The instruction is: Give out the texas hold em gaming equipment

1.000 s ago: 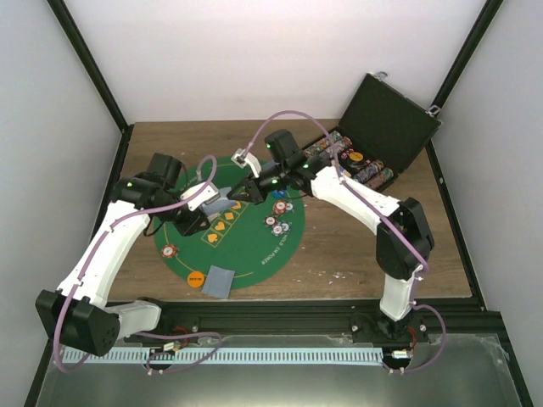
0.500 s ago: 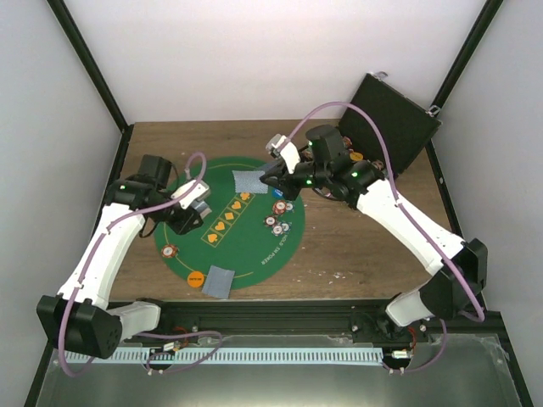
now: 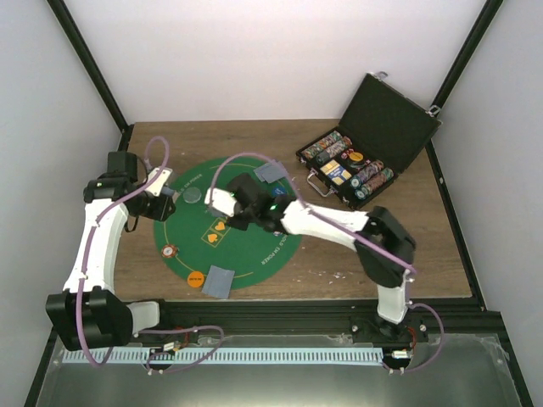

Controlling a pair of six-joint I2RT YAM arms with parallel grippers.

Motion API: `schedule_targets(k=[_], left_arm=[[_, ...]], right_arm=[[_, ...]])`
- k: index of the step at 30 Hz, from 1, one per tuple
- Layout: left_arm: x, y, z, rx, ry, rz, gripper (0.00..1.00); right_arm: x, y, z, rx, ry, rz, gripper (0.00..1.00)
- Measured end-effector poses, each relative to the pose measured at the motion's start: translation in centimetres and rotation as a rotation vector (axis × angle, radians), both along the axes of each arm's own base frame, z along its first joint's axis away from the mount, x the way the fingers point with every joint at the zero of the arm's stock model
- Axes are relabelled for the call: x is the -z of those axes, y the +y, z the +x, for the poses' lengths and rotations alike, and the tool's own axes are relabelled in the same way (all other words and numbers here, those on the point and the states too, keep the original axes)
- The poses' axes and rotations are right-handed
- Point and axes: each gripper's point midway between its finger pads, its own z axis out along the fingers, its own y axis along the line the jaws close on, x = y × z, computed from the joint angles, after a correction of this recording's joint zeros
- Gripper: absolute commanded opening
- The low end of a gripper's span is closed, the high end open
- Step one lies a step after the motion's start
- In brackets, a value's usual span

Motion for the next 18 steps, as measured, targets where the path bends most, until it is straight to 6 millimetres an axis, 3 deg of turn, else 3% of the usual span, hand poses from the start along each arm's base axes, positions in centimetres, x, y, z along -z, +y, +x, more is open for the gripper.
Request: schedule_targets(k=[7,12,18], left_arm=[[-0.2,1.0,0.2,-0.047,-0.013,0.012,0.37],[-0.3,1.1,0.2,-0.051,-0.015,0.015,0.37],[-0.3,1.1,0.2,-0.050,-0.016,0.014,0.37]], right_arm=[[5.4,7.1,-0.4,-0.132,-0.278,-0.126,0.01],[8.3,8.7,-2.0,-0.216,-0.395,-0.219,0.01],[12.0,8.1,-5.6,-0.339,-0.409,-0.302,0.01]])
